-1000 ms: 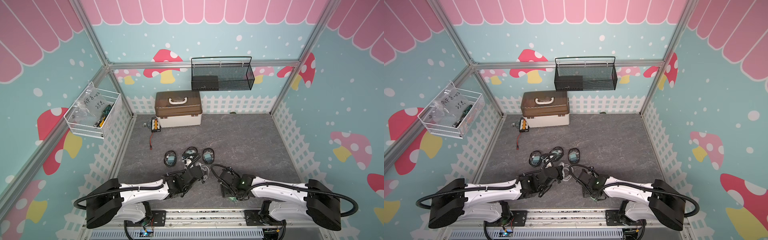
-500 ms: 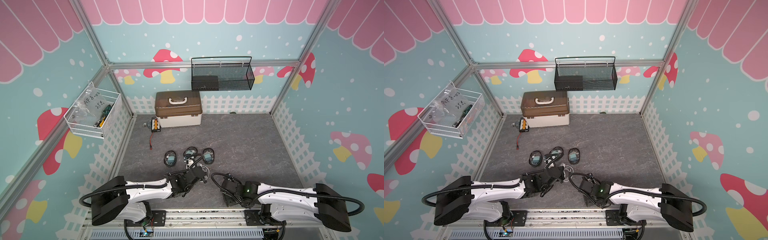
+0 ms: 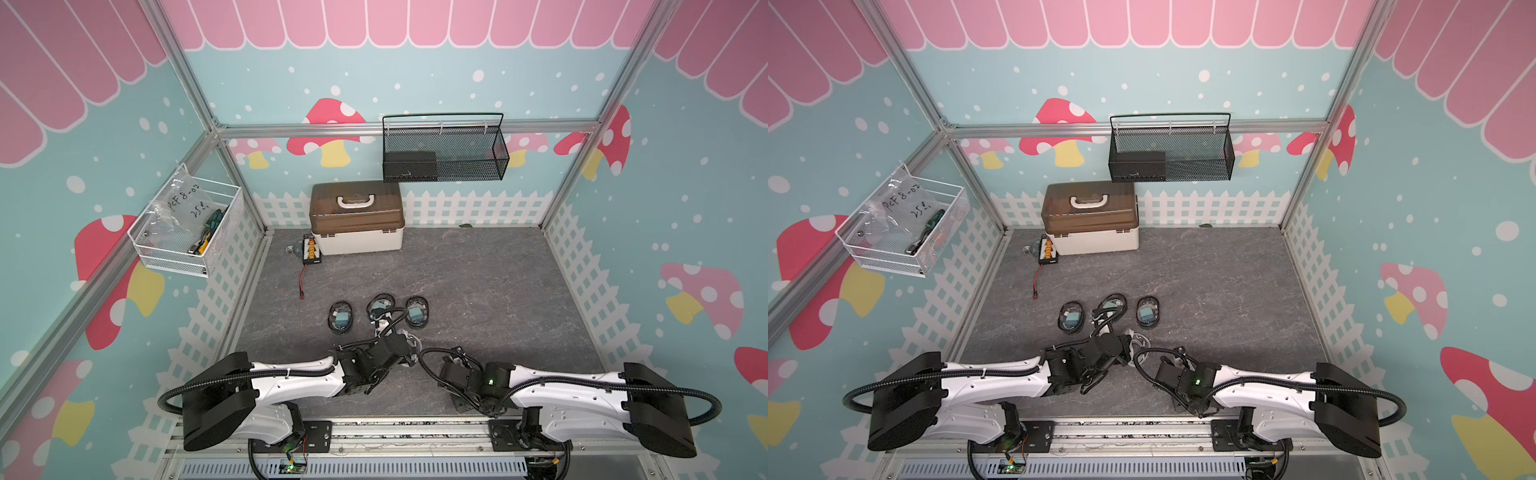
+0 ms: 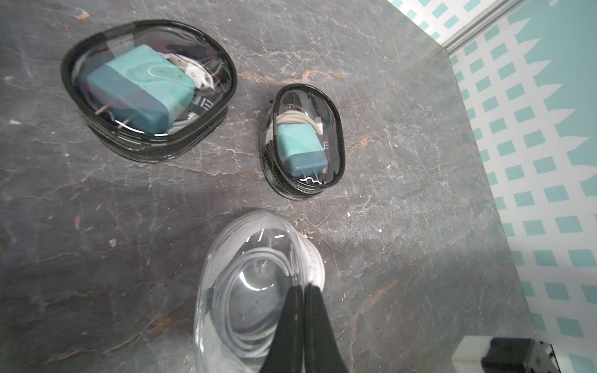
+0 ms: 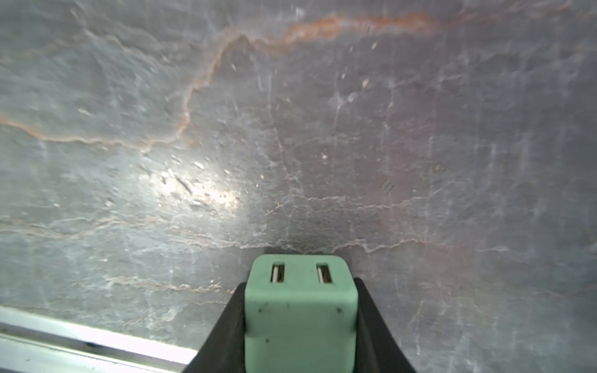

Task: Pack away charging kits
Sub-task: Pick up the plug from the center of the board, then place the storage bag at the center of the board, then place the plug in the storage bag.

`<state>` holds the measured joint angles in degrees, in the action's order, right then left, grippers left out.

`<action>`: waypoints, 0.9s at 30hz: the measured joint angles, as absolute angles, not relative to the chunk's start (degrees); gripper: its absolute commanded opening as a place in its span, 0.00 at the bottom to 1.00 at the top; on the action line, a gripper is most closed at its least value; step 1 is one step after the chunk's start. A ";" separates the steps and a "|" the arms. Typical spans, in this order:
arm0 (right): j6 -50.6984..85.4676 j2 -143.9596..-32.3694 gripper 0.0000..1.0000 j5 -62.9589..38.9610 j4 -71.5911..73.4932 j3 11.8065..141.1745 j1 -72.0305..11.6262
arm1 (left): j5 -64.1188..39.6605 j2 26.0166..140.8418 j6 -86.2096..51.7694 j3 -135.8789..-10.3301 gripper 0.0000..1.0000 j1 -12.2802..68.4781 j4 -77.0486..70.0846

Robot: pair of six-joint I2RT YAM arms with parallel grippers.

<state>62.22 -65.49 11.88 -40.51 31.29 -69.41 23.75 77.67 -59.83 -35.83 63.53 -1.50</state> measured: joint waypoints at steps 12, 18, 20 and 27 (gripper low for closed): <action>57.08 -69.04 0.28 10.35 -28.99 40.95 -59.35 | 17.74 77.84 -59.83 -38.28 0.00 66.78 -0.73; 54.98 -74.61 0.28 7.62 -24.10 41.06 -58.06 | 16.58 77.56 -59.79 -37.85 0.00 66.83 -2.63; 54.61 -75.81 0.28 6.83 -22.70 41.06 -58.04 | 16.23 77.52 -59.77 -37.50 0.00 66.85 -4.14; 54.22 -76.73 0.32 5.91 -20.40 41.06 -57.95 | 16.27 77.45 -59.79 -33.98 0.00 66.81 -9.06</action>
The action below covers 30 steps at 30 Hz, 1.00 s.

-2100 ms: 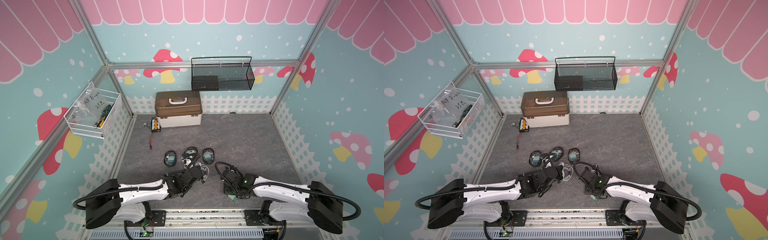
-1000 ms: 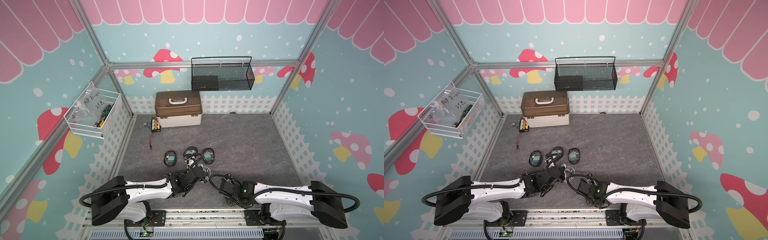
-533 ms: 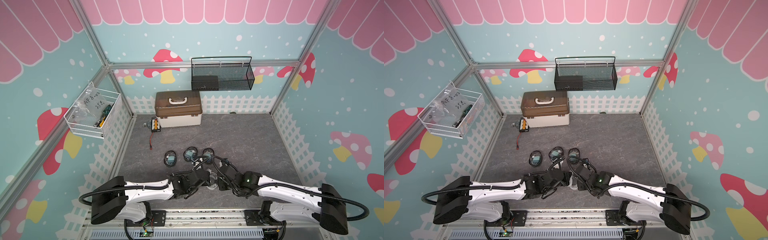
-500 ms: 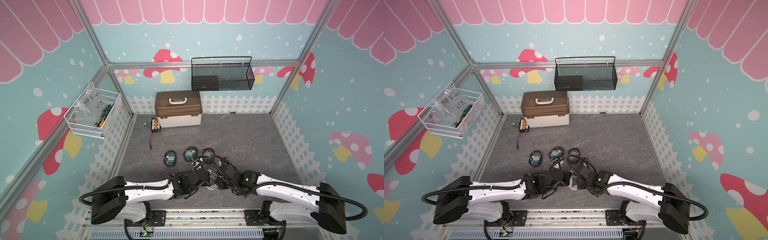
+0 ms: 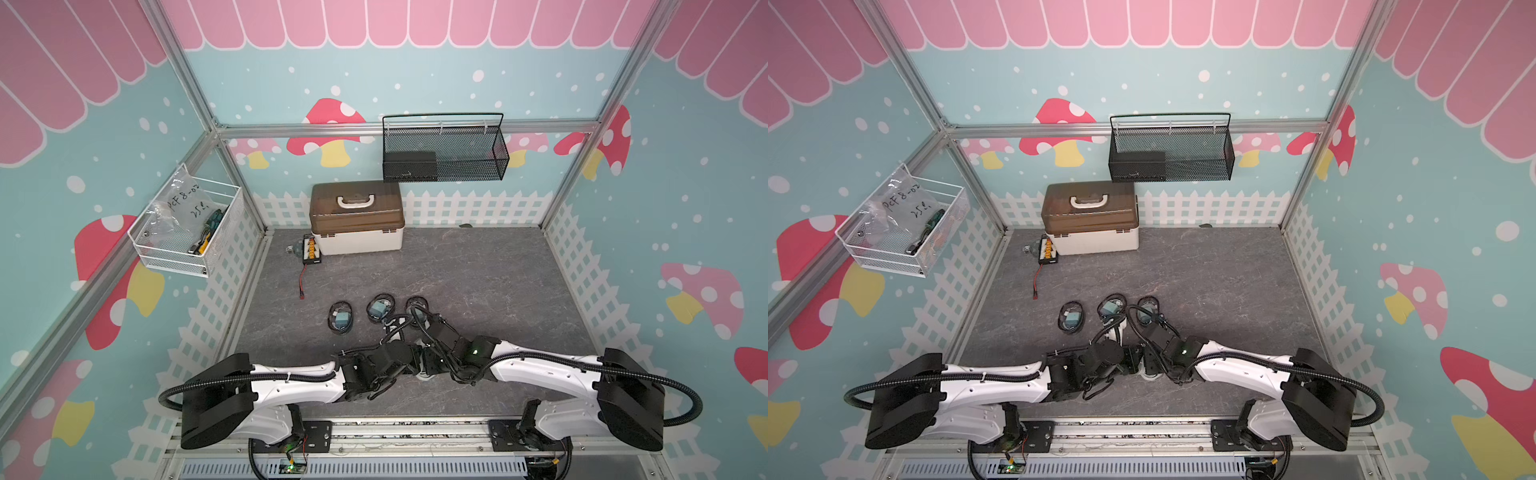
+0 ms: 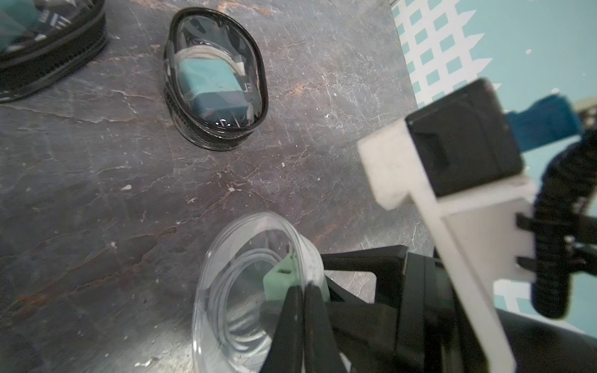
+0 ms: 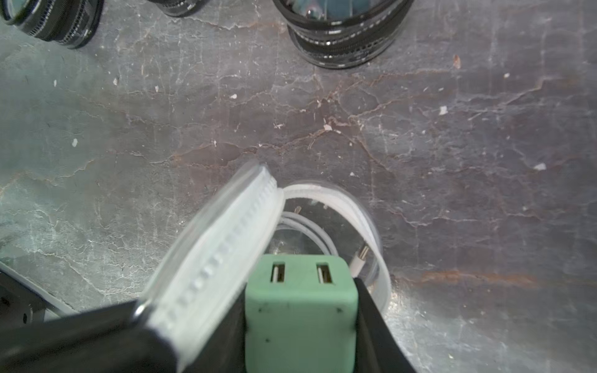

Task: Pack away charging kits
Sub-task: Place the plug in the storage bag.

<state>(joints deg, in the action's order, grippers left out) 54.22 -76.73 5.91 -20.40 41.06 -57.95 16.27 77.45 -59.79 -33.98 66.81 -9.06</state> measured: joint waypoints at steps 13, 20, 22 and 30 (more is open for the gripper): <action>54.48 -80.20 0.48 7.03 -18.35 41.06 -56.60 | 15.86 77.32 -60.27 -30.39 0.00 66.83 -14.90; 54.98 -80.77 0.64 7.18 -17.47 41.06 -56.07 | 16.47 76.38 -60.29 -29.26 0.00 66.81 -14.87; 54.98 -80.77 0.67 7.09 -17.37 41.06 -55.96 | 16.78 75.92 -60.29 -28.84 0.00 66.83 -14.87; 54.85 -76.97 0.62 7.88 -19.03 41.06 -55.40 | 18.06 74.96 -60.45 -28.45 0.00 66.89 -14.90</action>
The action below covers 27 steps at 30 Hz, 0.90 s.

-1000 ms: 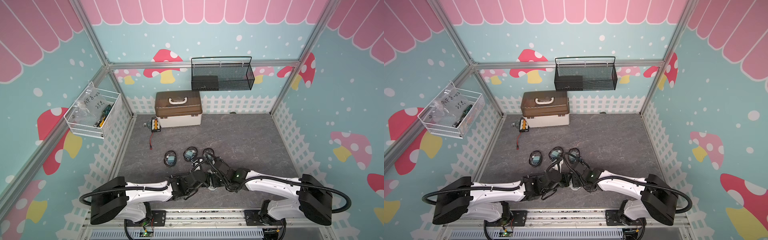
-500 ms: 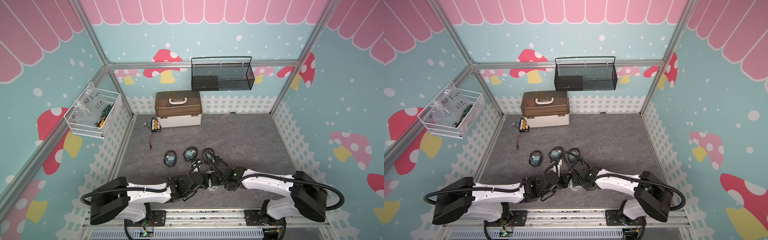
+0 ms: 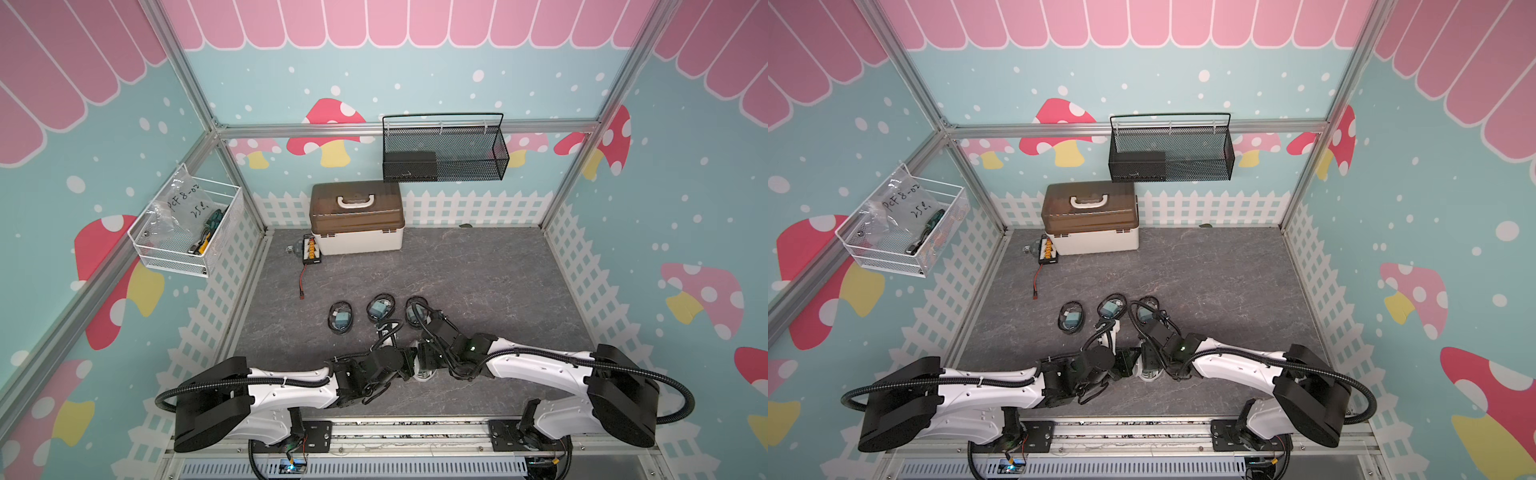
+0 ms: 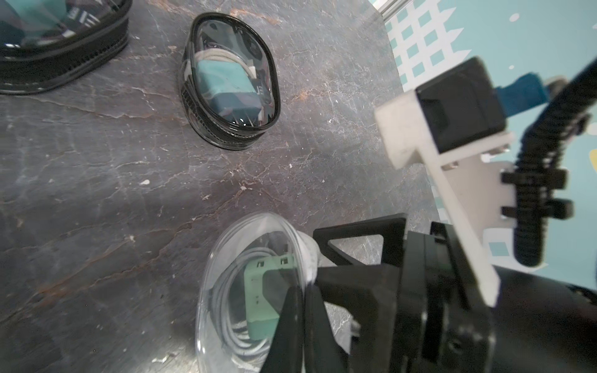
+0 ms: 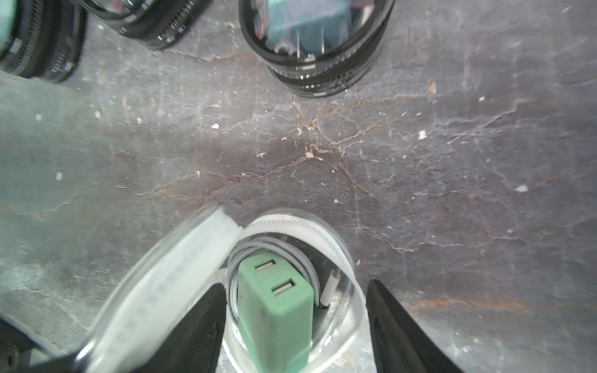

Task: Pack away charging kits
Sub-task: Place the plug in the storage bag.

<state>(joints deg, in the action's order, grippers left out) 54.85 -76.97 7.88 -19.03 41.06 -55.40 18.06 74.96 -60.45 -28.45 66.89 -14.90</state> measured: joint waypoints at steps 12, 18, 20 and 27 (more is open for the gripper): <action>54.85 -70.70 0.53 4.82 -17.63 35.62 -53.91 | 20.86 73.69 -60.55 -28.38 0.00 66.89 -14.44; 54.81 -74.50 0.36 1.04 -11.57 35.00 -55.11 | 21.23 75.26 -60.69 -28.38 0.00 66.89 -14.59; 54.96 -77.06 0.31 -0.14 -9.65 35.09 -55.13 | 21.23 75.85 -60.69 -28.38 0.00 66.89 -14.68; 55.99 -82.30 0.21 -2.94 -4.10 37.34 -55.13 | 21.23 77.08 -60.69 -28.40 0.00 66.89 -14.90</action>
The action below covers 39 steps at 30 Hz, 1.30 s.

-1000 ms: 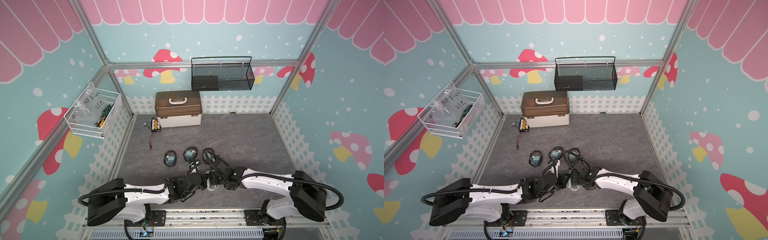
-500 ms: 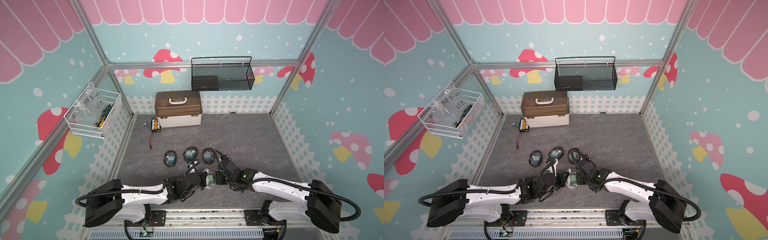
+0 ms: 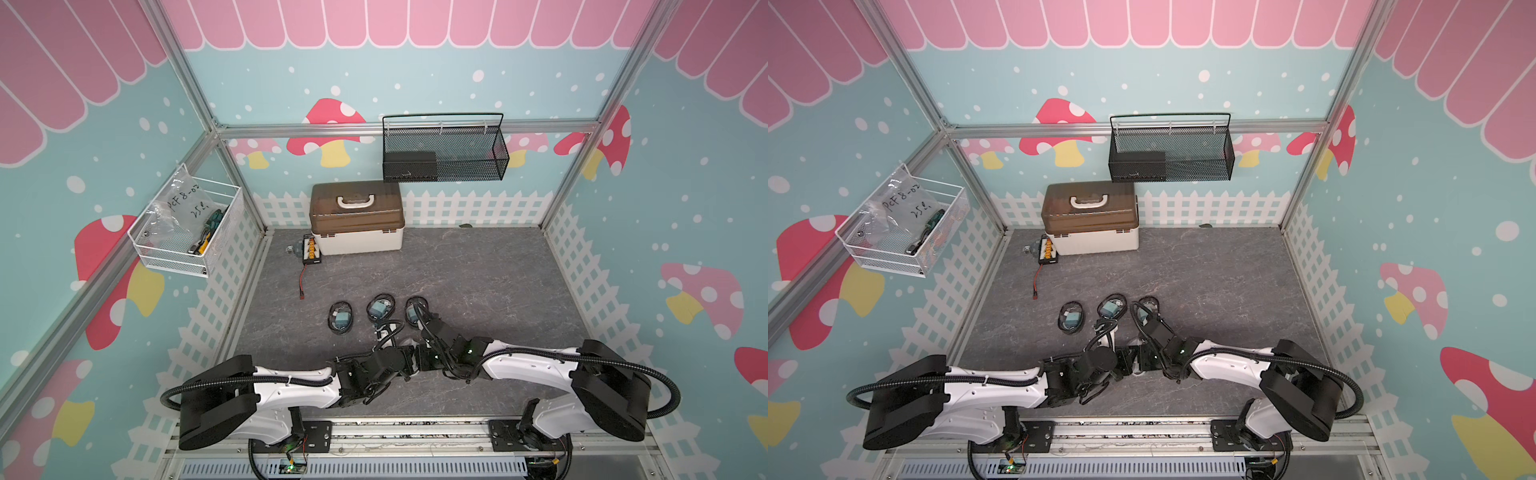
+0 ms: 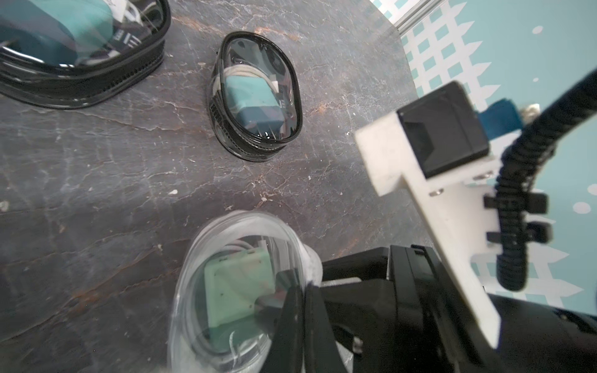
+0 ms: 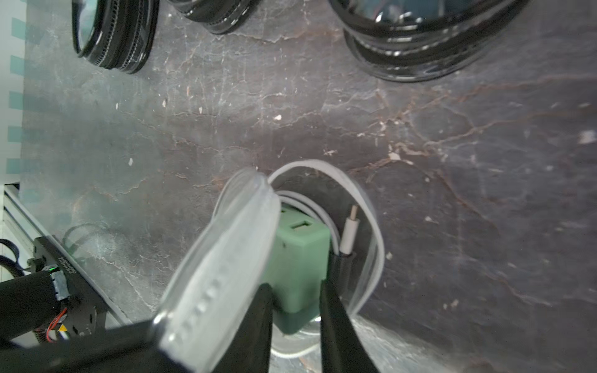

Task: Pack away charging kits
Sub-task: Place the plug in the storage bag, then close the storage bag at the center of the board.

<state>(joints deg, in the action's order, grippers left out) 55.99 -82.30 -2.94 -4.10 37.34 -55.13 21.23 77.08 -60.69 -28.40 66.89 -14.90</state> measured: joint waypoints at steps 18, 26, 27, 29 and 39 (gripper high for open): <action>59.16 -76.34 0.56 -2.98 -4.89 32.75 -53.21 | 21.50 75.92 -60.34 -28.29 0.65 66.87 -15.40; 58.33 -63.22 0.66 4.75 -15.09 32.93 -52.82 | 25.10 59.35 -58.85 -25.74 0.81 66.94 -10.66; 58.08 -62.19 0.67 5.56 -16.10 33.06 -52.82 | 26.06 56.31 -58.70 -24.45 0.82 66.94 -10.24; 57.14 -60.93 0.67 6.22 -17.39 33.61 -52.82 | 27.27 51.86 -58.50 -21.74 0.82 66.74 -9.45; 54.46 -74.19 0.44 8.19 -18.94 43.79 -55.86 | 25.39 43.05 -58.54 -13.98 0.83 60.29 -2.59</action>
<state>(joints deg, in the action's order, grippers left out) 54.46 -74.19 8.19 -18.94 43.79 -55.86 25.39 43.05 -58.54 -13.98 60.29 -2.59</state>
